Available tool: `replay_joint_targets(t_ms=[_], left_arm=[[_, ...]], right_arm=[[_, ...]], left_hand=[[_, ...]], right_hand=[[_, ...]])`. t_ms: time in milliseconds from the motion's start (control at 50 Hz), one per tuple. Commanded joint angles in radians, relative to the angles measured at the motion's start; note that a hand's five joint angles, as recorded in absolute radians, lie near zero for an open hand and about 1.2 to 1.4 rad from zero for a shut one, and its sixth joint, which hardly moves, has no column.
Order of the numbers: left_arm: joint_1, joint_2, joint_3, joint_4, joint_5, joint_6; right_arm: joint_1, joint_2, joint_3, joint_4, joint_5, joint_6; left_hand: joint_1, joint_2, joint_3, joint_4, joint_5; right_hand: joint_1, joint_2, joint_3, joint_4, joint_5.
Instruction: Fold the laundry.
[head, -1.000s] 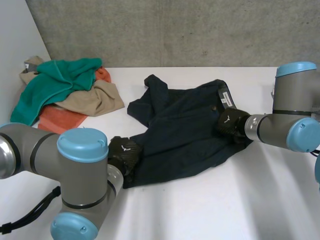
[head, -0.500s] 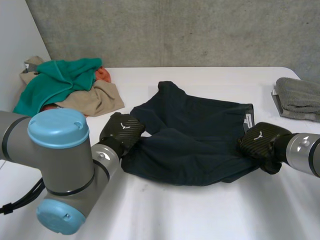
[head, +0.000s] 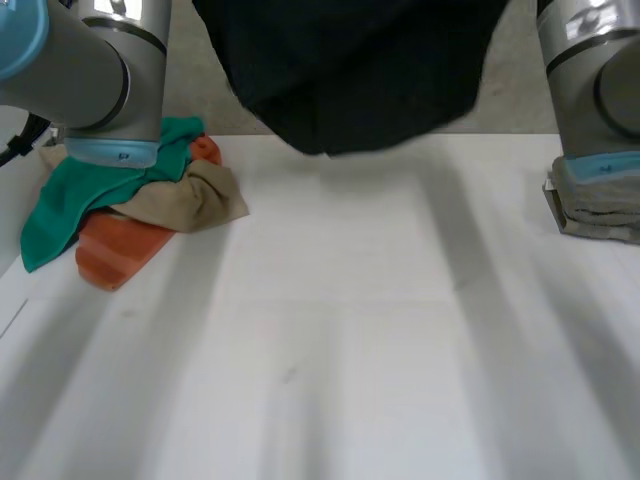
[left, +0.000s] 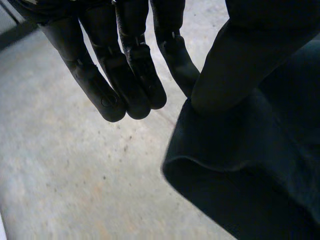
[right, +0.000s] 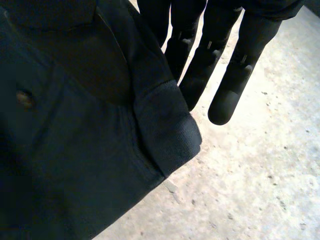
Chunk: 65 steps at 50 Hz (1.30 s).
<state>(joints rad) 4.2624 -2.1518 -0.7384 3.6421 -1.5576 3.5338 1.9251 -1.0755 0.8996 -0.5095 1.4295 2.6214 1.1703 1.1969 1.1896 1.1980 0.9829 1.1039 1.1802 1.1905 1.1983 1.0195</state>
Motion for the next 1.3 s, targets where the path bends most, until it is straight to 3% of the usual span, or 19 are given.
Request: replay_joint_targets(t_ms=[20,240,300,320,340,560,620,700,800,1060,1300], left_arm=[[0.014,0.010,-0.237,-0.059,0.014,-0.044],[-0.009,-0.062,-0.702,-0.056,0.074,-0.055],[-0.010,-0.086,-0.743,-0.059,0.077,-0.047],[-0.009,-0.097,-0.757,-0.063,0.077,-0.039],[-0.007,-0.097,-0.760,-0.066,0.076,-0.036],[0.033,0.096,-0.874,-0.214,-0.027,-0.026],[0.037,0.153,-0.929,-0.266,-0.041,-0.027],[0.039,0.182,-0.979,-0.313,-0.021,-0.029],[0.036,0.158,-0.993,-0.333,0.016,-0.019],[0.034,-0.035,-0.790,-0.330,0.024,0.013],[0.027,-0.178,-0.599,-0.332,0.008,0.066]], right_arm=[[0.034,-0.001,0.212,0.055,-0.058,-0.014],[0.089,0.101,0.563,0.207,-0.054,-0.197],[0.088,0.118,0.602,0.241,-0.046,-0.237],[0.084,0.124,0.620,0.255,-0.040,-0.250],[0.083,0.126,0.627,0.258,-0.038,-0.251],[0.046,0.019,0.667,0.296,-0.015,-0.126],[0.031,0.009,0.668,0.307,-0.015,-0.081],[0.029,0.019,0.670,0.315,-0.017,-0.066],[0.031,0.035,0.667,0.315,-0.015,-0.070],[0.043,0.032,0.668,0.315,-0.015,-0.072],[0.043,0.031,0.680,0.316,-0.015,-0.072]], left_hand=[[0.226,0.199,0.207,0.198,0.239],[0.220,0.194,0.201,0.193,0.233],[-0.046,-0.072,-0.065,-0.073,-0.033],[-0.291,-0.318,-0.310,-0.319,-0.278],[-0.375,-0.401,-0.394,-0.402,-0.362],[-0.866,-0.892,-0.885,-0.893,-0.853],[-0.831,-0.858,-0.850,-0.859,-0.818],[-0.550,-0.577,-0.569,-0.578,-0.537],[-0.396,-0.423,-0.416,-0.424,-0.383],[-0.531,-0.558,-0.550,-0.559,-0.518],[-0.493,-0.520,-0.512,-0.521,-0.480]], right_hand=[[0.292,0.216,0.206,0.198,0.202],[0.292,0.216,0.206,0.198,0.202],[0.292,0.216,0.206,0.198,0.202],[0.292,0.216,0.206,0.198,0.202],[0.292,0.216,0.206,0.198,0.202],[0.292,0.216,0.206,0.198,0.202],[0.292,0.216,0.206,0.198,0.202],[0.292,0.216,0.206,0.198,0.202],[0.292,0.216,0.206,0.198,0.202],[0.292,0.216,0.206,0.198,0.202],[0.292,0.216,0.206,0.198,0.202]])
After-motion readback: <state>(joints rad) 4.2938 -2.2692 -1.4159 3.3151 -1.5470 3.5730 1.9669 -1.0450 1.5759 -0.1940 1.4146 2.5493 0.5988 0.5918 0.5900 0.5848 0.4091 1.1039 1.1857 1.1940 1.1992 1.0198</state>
